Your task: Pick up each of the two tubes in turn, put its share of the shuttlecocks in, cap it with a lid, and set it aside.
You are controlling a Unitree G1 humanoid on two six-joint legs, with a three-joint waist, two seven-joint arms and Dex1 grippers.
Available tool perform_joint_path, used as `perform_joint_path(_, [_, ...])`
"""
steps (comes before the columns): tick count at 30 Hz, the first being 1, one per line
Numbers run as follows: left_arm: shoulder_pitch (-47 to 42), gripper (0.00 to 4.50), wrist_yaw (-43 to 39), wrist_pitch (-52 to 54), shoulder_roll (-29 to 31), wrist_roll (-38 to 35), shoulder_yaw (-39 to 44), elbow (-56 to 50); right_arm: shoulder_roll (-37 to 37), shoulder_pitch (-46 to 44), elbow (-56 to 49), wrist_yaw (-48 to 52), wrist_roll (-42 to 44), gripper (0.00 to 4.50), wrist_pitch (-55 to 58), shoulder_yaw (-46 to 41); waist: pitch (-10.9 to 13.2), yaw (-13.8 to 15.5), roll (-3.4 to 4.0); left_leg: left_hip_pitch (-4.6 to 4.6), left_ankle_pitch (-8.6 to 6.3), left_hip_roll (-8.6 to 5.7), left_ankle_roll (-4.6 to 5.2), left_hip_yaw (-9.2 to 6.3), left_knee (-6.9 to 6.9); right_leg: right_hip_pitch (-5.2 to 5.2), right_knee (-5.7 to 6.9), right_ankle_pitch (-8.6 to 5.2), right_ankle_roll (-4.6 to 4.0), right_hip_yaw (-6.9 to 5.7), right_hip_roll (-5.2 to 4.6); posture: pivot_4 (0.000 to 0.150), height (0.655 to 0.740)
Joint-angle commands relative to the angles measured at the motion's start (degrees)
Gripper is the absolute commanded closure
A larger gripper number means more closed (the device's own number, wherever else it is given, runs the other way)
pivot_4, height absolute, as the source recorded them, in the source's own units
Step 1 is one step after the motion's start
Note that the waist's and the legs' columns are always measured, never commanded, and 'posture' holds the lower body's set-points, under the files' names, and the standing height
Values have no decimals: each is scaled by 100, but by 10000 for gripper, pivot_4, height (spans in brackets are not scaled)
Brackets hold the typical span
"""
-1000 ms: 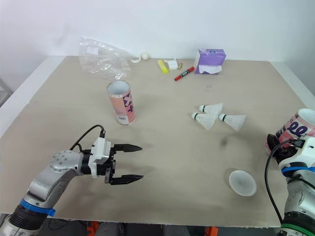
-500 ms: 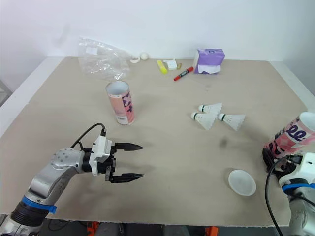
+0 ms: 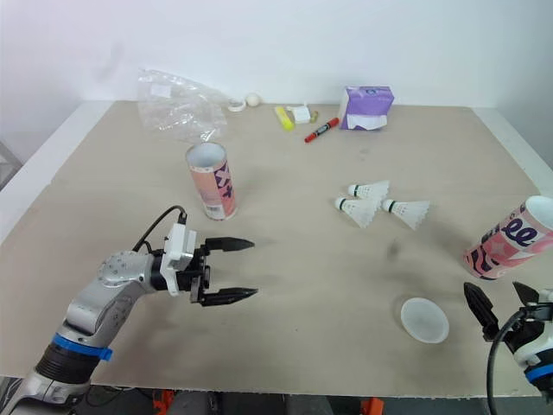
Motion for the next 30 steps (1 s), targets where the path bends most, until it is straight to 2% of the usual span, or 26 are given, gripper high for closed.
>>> perform_joint_path(1, [-138,0,175,-156,-167,-215,279,-141,-272,-46,-694,751,599,691,-19,-128,-1,-4,1,1,0,2,0,0,1,1,0,2,-1,0,1,1500,7400])
perform_joint_path(8, [-46,0,809,-385,-311,227,358,29,-474,-565,-1151,1206,355,691,2,1045,2,32,-10,-2,0,0,0,-1,1,1,-1,1,1,-1,1,1500,7400])
perform_joint_path(14, [596,0,2374,-51,-314,935,805,-290,-424,-1324,-1417,1513,158,691,23,2436,4,18,-14,-3,0,1,0,-2,-2,0,-2,-1,2,0,2,1500,7400])
perform_joint_path(18, [933,0,3171,753,-269,1240,878,-628,-375,-1849,-1249,1705,-12,691,-64,3036,9,68,-24,-6,0,1,-1,-4,2,0,-2,3,5,-1,2,1500,7400])
perform_joint_path(21, [1097,0,3631,713,-447,1273,1104,-765,-276,-2503,-817,1819,-256,691,-239,3445,16,85,-41,-8,1,0,-2,-4,9,0,-2,6,8,-1,1,1500,7400])
perform_joint_path(27, [705,0,3822,-216,-739,1355,1285,-173,-112,-3190,-222,2051,-525,691,-498,3832,19,99,-48,-10,2,0,-5,-5,17,0,-2,15,8,-3,3,1500,7400])
perform_joint_path(30, [521,0,3533,-2,-635,1247,1121,152,-31,-3404,-38,2149,-533,691,-541,3944,19,94,-49,-10,2,1,-5,-4,16,0,-3,24,24,-3,3,1500,7400])
